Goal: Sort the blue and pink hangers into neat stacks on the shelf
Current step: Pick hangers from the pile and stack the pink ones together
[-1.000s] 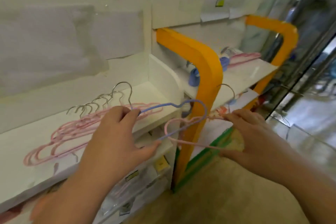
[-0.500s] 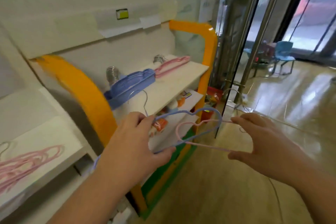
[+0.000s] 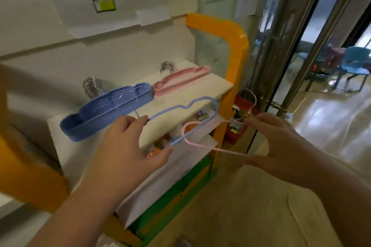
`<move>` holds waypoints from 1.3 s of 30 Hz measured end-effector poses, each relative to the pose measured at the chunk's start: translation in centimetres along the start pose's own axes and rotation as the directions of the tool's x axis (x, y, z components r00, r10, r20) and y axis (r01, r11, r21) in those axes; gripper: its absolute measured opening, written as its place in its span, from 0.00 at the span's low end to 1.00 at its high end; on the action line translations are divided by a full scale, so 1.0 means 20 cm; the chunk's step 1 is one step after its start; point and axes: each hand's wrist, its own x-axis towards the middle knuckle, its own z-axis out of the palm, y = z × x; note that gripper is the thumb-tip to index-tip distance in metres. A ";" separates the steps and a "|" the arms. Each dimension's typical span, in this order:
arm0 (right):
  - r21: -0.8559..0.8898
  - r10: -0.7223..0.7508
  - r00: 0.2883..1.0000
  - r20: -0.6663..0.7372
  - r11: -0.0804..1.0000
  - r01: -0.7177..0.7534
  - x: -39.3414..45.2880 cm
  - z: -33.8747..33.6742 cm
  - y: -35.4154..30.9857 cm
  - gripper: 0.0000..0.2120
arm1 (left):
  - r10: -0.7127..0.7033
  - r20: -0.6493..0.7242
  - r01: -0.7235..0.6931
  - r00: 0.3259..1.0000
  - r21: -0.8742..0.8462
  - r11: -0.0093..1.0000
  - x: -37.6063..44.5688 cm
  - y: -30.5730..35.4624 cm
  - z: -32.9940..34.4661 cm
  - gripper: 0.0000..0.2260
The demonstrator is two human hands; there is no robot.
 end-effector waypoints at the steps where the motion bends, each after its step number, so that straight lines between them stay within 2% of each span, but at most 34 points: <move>1: -0.002 -0.020 1.000 0.010 1.000 0.020 0.11 -0.01 0.02 0.44 | -0.026 -0.021 0.026 0.999 -0.014 1.000 0.06 -0.03 0.02 0.39; 7: -0.058 -0.154 0.987 0.039 0.986 0.156 0.79 -0.03 0.04 0.45 | -0.204 -0.137 0.205 0.969 -0.012 0.979 0.49 -0.23 0.13 0.41; 15: -0.047 -0.306 0.946 0.110 0.949 0.313 1.59 0.10 -0.01 0.46 | -0.333 -0.165 0.351 0.928 0.095 0.931 0.81 -0.46 0.13 0.33; 17: -0.083 -0.353 0.927 0.126 0.927 0.365 1.76 0.14 -0.01 0.45 | -0.337 -0.176 0.364 0.925 0.153 0.919 0.84 -0.53 0.13 0.34; 20: -0.095 -0.406 0.902 0.147 0.902 0.422 1.98 0.18 0.00 0.43 | -0.362 -0.107 0.378 0.926 0.237 0.895 0.87 -0.66 0.14 0.36; 27: -0.025 -0.525 0.812 0.255 0.836 0.548 2.23 0.26 0.06 0.46 | -0.394 0.033 0.361 0.918 0.338 0.869 0.89 -0.82 0.22 0.37; 33: 0.015 -0.589 0.756 0.284 0.792 0.611 2.31 0.32 0.10 0.46 | -0.396 0.009 0.370 0.918 0.338 0.866 0.89 -0.83 0.25 0.39; 39: 0.014 -0.610 0.752 0.249 0.779 0.627 2.35 0.32 0.10 0.46 | -0.395 -0.037 0.383 0.918 0.342 0.858 0.88 -0.80 0.27 0.39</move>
